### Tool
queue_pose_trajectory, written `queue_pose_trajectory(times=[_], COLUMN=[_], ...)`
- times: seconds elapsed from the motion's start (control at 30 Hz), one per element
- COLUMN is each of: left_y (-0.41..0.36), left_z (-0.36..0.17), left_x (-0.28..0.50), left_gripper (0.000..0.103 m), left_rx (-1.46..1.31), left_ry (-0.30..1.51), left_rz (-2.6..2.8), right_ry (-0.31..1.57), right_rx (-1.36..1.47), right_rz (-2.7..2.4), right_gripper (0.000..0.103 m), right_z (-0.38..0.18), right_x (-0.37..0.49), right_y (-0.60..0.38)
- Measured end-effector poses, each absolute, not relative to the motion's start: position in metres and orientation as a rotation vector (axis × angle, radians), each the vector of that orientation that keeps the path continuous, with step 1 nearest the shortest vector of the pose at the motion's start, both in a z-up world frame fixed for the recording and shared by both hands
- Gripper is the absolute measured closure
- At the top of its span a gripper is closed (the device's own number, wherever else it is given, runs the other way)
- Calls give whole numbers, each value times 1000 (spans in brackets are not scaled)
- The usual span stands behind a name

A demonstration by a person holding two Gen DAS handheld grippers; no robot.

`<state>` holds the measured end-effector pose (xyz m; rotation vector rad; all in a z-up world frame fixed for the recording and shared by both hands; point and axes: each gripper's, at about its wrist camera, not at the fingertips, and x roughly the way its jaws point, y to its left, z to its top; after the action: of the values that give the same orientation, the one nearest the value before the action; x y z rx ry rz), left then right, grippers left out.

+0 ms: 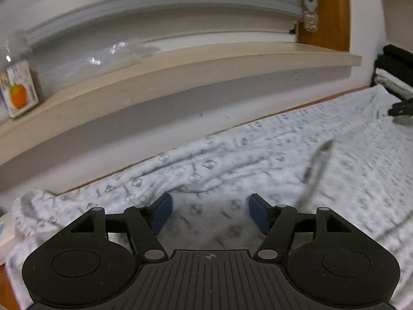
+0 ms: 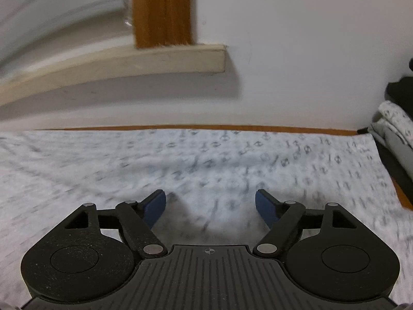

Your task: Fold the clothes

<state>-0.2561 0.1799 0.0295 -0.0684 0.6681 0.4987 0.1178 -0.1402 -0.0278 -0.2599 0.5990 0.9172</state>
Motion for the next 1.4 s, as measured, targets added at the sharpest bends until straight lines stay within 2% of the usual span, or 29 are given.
queue_pose_trajectory(times=[0.07,0.13,0.2,0.3,0.37,0.43,0.7,0.97,1.0,1.07,1.1,1.13,1.17,1.4], left_y=[160,136,105,53,15,-23,-100,-96,-95,-92,-94,-95,-96,-107], left_z=[35,41,47,51,52,53,41,24,24,24,25,26,27,38], left_x=[-262,-265,-266,-263,-265,-270,-284,-273,-272,-273,-275,-276,-278,-299], left_gripper=[33,33,33,45,68,77,76,73,73,73,75,89,103,103], left_rx=[-48,-46,-37,-7,46,99,174,177,176,173,177,181,186,186], left_ry=[656,642,626,609,597,583,626,672,672,669,665,661,657,623], left_rz=[489,459,409,310,262,210,79,101,106,110,104,98,92,40], right_ry=[558,550,549,554,556,553,547,575,576,577,577,577,567,475], right_rx=[-278,-309,-343,-411,-440,-469,-491,-534,-540,-540,-540,-539,-526,-404], right_rz=[958,993,1026,1056,1075,1096,1293,1363,1363,1366,1368,1369,1364,1334], right_gripper=[35,53,63,63,63,63,63,63,66,79,91,101,101,102], right_z=[-17,-10,-5,-2,-1,1,13,0,-2,-3,-3,-3,-1,36], right_x=[94,72,48,8,-19,-45,-108,-118,-118,-117,-116,-116,-113,-105], right_y=[-165,-189,-215,-247,-257,-261,-241,-218,-217,-217,-217,-217,-219,-231])
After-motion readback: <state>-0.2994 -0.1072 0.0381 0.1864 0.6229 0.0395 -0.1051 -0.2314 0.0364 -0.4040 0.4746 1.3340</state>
